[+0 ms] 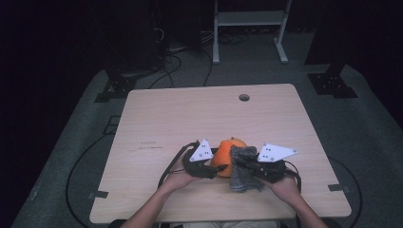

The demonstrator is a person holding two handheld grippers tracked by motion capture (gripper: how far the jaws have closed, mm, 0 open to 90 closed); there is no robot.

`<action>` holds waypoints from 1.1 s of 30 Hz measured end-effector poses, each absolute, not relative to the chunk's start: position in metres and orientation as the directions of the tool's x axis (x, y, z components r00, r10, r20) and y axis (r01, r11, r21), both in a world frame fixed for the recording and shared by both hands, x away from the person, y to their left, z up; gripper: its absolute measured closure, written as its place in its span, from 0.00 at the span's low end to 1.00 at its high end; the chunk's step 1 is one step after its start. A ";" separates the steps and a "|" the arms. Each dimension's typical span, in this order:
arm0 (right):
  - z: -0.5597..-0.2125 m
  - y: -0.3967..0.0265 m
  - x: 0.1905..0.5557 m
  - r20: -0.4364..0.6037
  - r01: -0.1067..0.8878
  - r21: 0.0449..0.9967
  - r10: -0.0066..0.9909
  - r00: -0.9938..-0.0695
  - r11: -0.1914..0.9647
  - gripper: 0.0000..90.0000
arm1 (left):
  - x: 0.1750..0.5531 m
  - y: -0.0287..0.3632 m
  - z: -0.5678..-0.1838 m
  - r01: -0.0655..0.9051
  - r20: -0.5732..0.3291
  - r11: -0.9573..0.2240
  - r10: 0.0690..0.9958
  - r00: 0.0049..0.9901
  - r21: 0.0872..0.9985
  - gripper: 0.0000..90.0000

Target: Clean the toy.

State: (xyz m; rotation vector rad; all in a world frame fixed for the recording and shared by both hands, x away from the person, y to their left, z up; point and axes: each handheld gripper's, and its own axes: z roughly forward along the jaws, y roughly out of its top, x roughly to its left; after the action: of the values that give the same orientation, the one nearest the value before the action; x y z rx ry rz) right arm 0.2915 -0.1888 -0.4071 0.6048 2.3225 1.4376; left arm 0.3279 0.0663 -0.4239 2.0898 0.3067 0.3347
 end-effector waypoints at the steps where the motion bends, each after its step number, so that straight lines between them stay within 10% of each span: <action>1: -0.407 -0.189 0.291 -0.064 0.175 0.901 0.522 -0.851 0.397 0.91 | 0.328 0.066 -0.424 0.084 0.114 -0.506 0.347 0.931 0.858 0.44; 7: -0.389 -0.189 0.298 -0.100 0.140 0.914 0.545 -0.832 0.382 0.91 | 0.322 0.060 -0.423 0.008 0.192 -0.543 0.311 0.931 0.839 0.44; 12: -0.401 -0.183 0.305 -0.056 0.182 0.906 0.534 -0.843 0.382 0.91 | 0.334 0.070 -0.425 0.157 0.024 -0.480 0.350 0.937 0.863 0.23; 22: -0.402 -0.188 0.305 -0.068 0.183 0.896 0.533 -0.844 0.404 0.92 | 0.336 0.074 -0.425 0.171 0.023 -0.469 0.380 0.925 0.867 0.41; 30: -0.407 -0.198 0.310 -0.020 0.222 0.909 0.567 -0.823 0.354 0.91 | 0.339 0.071 -0.425 0.219 -0.044 -0.438 0.374 0.926 0.872 0.24; 33: -0.407 -0.196 0.309 -0.029 0.221 0.905 0.571 -0.820 0.363 0.91 | 0.336 0.069 -0.425 0.184 0.003 -0.453 0.381 0.925 0.872 0.33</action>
State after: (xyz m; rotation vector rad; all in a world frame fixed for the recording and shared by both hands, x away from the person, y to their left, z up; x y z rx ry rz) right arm 0.3095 -0.1956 -0.4075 0.6962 2.2916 1.4418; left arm 0.3363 0.0692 -0.4254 2.0516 0.4042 0.2413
